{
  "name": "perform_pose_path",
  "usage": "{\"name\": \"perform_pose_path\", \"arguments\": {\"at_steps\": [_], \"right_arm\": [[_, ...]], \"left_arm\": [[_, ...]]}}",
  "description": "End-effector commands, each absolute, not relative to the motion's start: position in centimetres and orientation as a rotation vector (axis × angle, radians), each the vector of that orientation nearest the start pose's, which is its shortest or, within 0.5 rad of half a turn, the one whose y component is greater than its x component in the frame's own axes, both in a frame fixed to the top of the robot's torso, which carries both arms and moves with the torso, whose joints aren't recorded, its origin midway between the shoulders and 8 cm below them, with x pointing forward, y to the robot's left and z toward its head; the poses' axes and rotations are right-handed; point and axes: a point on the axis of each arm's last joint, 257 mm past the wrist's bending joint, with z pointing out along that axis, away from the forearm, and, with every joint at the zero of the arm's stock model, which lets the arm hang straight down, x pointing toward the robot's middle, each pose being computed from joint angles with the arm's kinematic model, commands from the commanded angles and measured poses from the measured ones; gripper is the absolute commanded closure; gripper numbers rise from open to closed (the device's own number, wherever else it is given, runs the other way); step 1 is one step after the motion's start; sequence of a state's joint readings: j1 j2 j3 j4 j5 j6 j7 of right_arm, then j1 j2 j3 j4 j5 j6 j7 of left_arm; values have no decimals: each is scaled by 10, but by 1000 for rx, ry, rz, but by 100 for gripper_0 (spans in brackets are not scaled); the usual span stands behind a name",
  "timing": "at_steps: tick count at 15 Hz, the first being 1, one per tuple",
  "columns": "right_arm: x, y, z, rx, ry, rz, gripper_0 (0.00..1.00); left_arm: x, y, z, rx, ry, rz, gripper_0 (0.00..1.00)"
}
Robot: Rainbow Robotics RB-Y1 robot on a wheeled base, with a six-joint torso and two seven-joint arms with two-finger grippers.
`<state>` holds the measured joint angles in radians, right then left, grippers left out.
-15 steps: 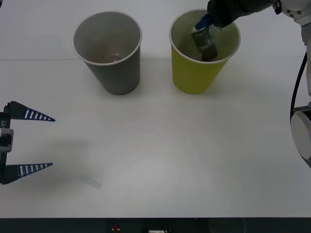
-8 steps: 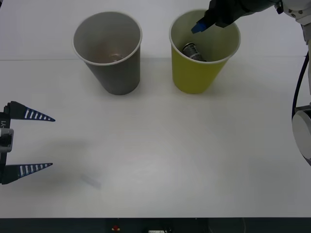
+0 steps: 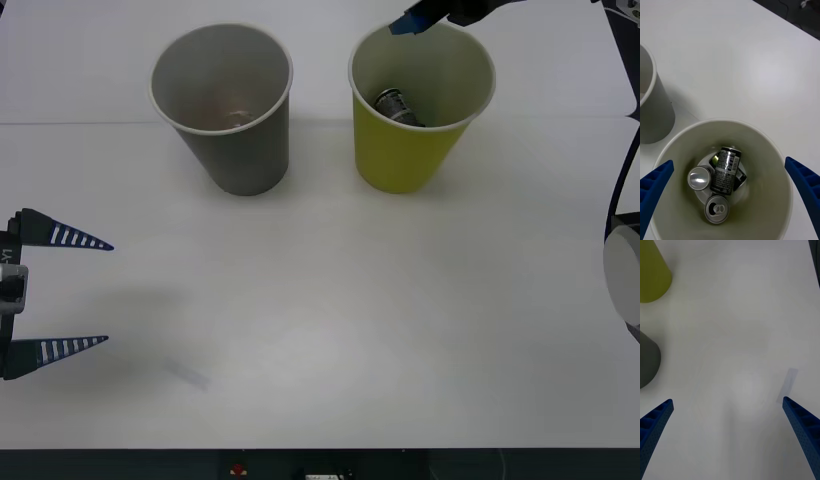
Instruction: Put the can into the green bin and the plastic bottle into the gray bin
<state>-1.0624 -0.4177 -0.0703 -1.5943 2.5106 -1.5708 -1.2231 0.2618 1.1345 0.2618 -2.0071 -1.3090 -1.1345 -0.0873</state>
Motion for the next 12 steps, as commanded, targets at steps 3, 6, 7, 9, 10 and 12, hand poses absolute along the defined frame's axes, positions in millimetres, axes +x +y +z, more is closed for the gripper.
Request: {"name": "perform_pose_path", "arguments": {"at_steps": [3, 6, 7, 9, 10, 12], "right_arm": [[563, -127, 62, -849, 1834, 105, 0], [529, -132, 56, -856, 1770, 168, 0], [516, -134, 53, -859, 1749, 179, 0], [494, -140, 43, -875, 1721, 192, 0], [484, -143, 37, -882, 1713, 205, 0], [467, -148, 29, -900, 1696, 215, 0]], "left_arm": [[341, 286, -167, 1762, 1444, -118, 0], [341, 286, -167, 1762, 1444, -118, 0], [341, 286, -167, 1762, 1444, -118, 0], [341, 286, -167, 1762, 1444, -118, 0], [341, 286, -167, 1762, 1444, -118, 0], [341, 286, -167, 1762, 1444, -118, 0]]}}
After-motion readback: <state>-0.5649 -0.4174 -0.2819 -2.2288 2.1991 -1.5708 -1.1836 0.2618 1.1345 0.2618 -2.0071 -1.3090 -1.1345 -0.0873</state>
